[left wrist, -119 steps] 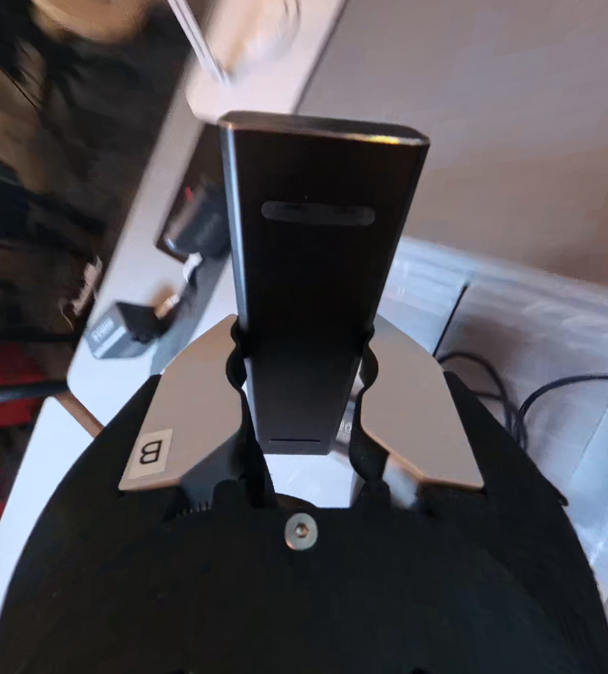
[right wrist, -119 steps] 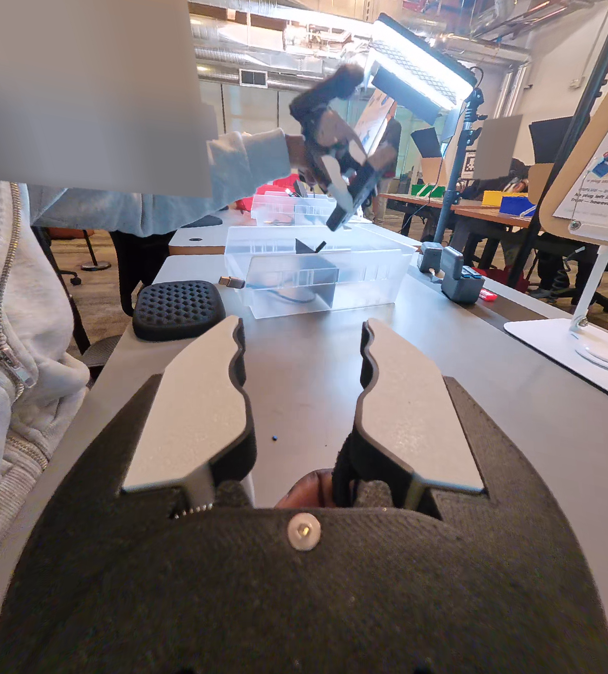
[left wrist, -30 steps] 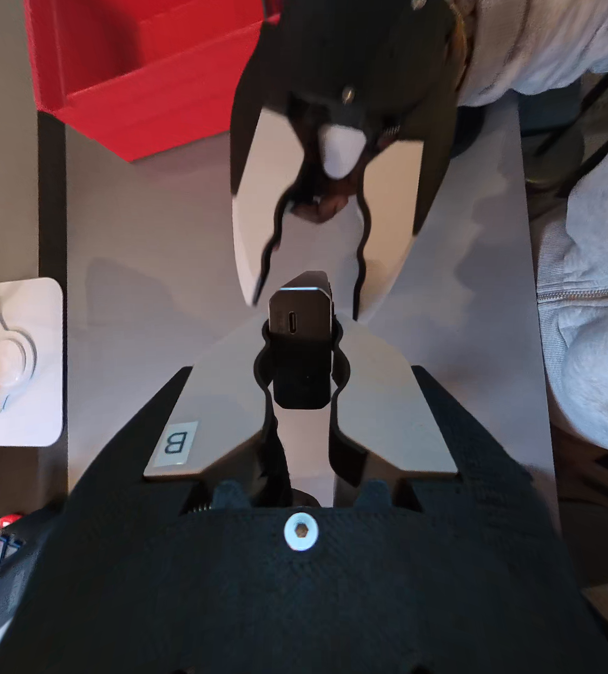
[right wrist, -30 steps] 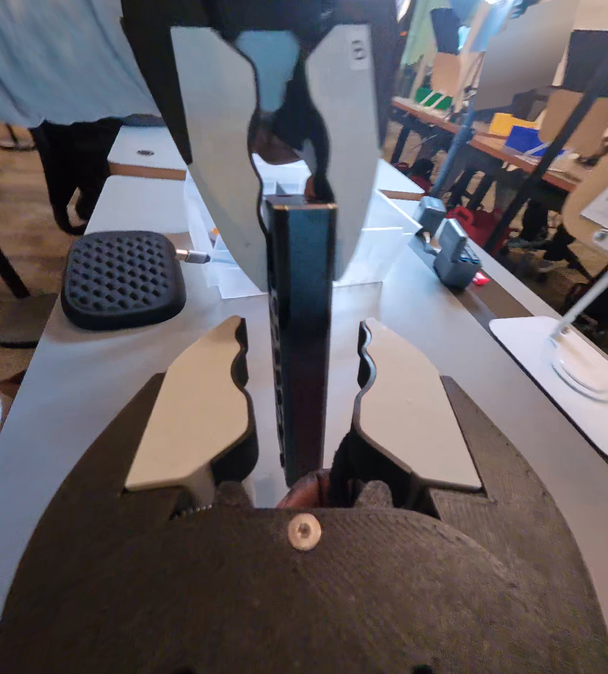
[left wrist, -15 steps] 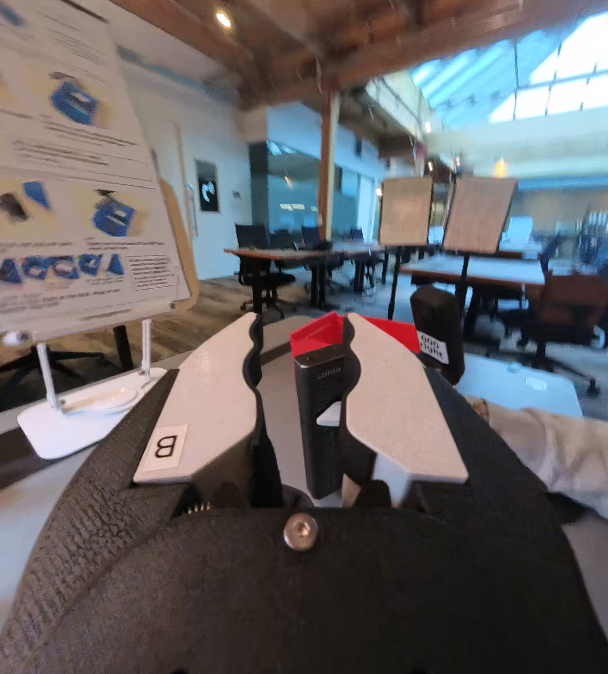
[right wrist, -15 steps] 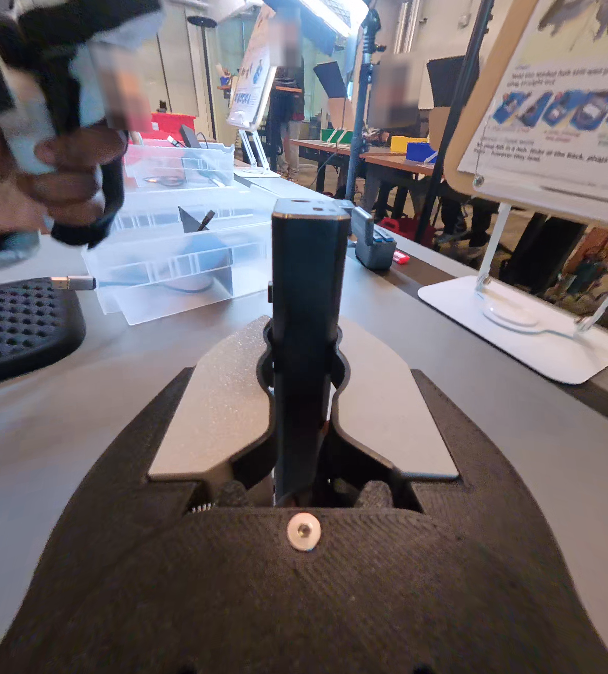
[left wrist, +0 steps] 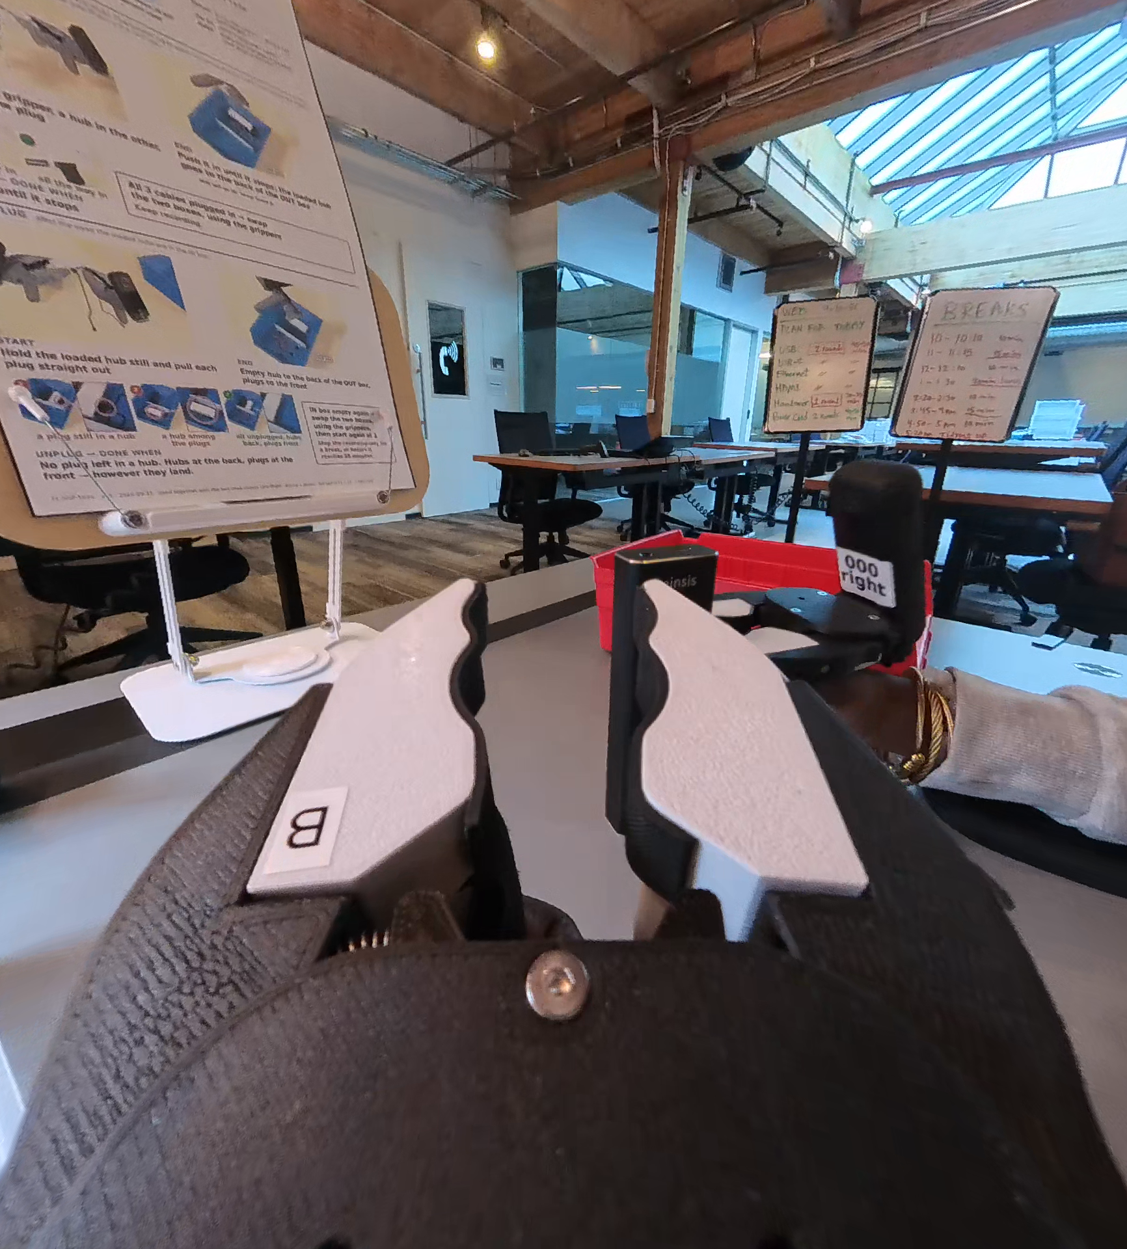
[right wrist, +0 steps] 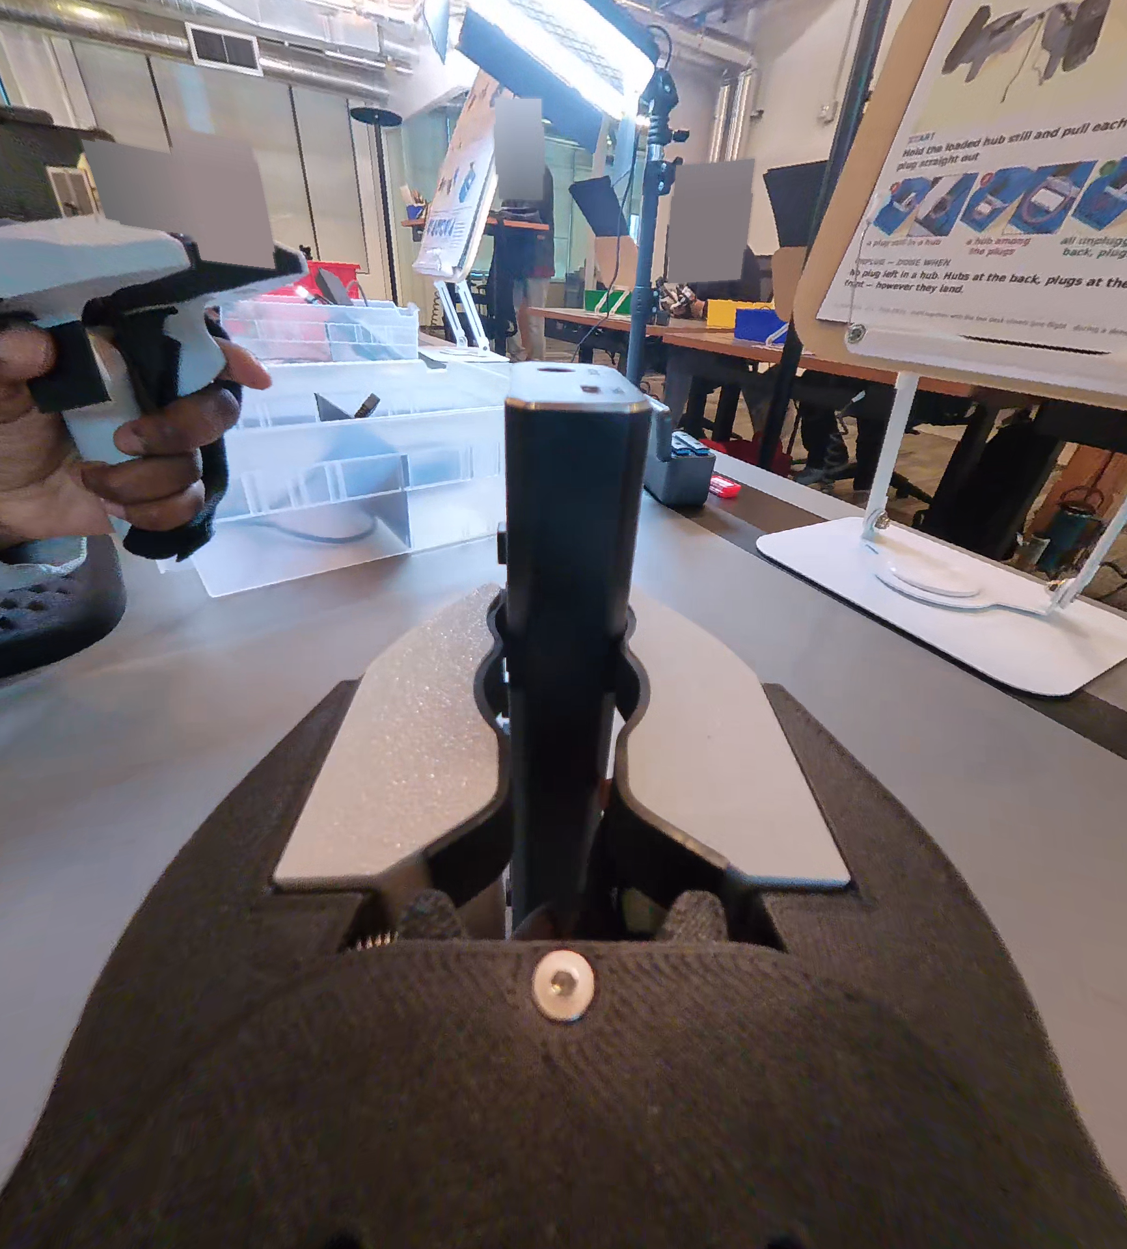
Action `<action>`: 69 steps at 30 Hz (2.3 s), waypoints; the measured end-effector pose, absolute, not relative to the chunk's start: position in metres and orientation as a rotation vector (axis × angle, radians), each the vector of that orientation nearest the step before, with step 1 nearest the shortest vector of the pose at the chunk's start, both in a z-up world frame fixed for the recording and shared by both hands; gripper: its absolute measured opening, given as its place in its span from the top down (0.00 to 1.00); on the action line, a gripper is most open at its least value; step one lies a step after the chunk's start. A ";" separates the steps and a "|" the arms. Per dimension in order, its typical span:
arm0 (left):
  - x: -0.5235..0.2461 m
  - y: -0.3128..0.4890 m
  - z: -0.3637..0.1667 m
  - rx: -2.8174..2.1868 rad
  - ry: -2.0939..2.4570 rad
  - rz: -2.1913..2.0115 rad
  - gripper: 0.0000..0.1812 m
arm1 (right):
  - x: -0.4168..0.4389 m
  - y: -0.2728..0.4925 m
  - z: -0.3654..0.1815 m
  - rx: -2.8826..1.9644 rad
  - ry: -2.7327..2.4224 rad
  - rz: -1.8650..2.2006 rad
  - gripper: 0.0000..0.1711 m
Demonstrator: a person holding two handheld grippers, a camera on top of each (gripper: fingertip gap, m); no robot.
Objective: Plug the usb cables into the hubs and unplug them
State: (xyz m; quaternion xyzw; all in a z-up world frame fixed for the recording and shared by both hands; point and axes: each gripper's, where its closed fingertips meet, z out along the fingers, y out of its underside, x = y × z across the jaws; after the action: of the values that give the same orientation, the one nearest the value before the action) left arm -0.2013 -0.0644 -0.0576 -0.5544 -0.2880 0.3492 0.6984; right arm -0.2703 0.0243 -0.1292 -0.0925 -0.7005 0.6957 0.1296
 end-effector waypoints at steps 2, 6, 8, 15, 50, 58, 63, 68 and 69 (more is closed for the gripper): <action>-0.201 -0.061 -0.062 -1.250 -0.635 0.746 0.75 | -0.272 0.025 -0.129 -0.279 -2.035 2.019 0.83; -0.198 -0.052 -0.069 -1.287 -0.630 0.643 0.66 | -0.270 0.031 -0.114 -0.306 -1.982 2.125 0.61; -0.196 -0.047 -0.071 -1.303 -0.614 0.623 0.64 | -0.271 0.037 -0.101 -0.337 -1.927 2.202 0.49; -0.187 -0.021 -0.085 -1.408 -0.539 0.526 0.61 | -0.286 0.082 -0.046 -0.402 -1.405 2.357 0.27; -0.195 -0.283 -0.126 -1.650 -1.536 1.042 0.96 | -0.293 0.101 -0.036 -0.491 -1.282 2.377 0.28; -0.173 -0.205 0.037 -1.340 -0.767 1.370 0.98 | -0.285 0.103 -0.026 -0.449 -1.236 2.400 0.34; -0.137 -0.106 0.075 -1.191 -0.308 0.833 0.98 | -0.273 0.115 -0.008 -0.388 -1.133 2.403 0.41; -0.103 -0.058 0.053 -0.940 -0.044 0.252 0.97 | -0.250 0.127 0.014 -0.293 -1.029 2.424 0.49; -0.102 -0.054 0.043 -0.914 -0.036 0.158 0.97 | -0.246 0.127 0.017 -0.277 -1.013 2.436 0.50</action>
State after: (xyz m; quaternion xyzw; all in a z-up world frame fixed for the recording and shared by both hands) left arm -0.1020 -0.0536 0.0429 -0.4406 -0.0172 0.0763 0.8943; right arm -0.2456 0.1274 0.0174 -0.1012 -0.3706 0.8909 0.2422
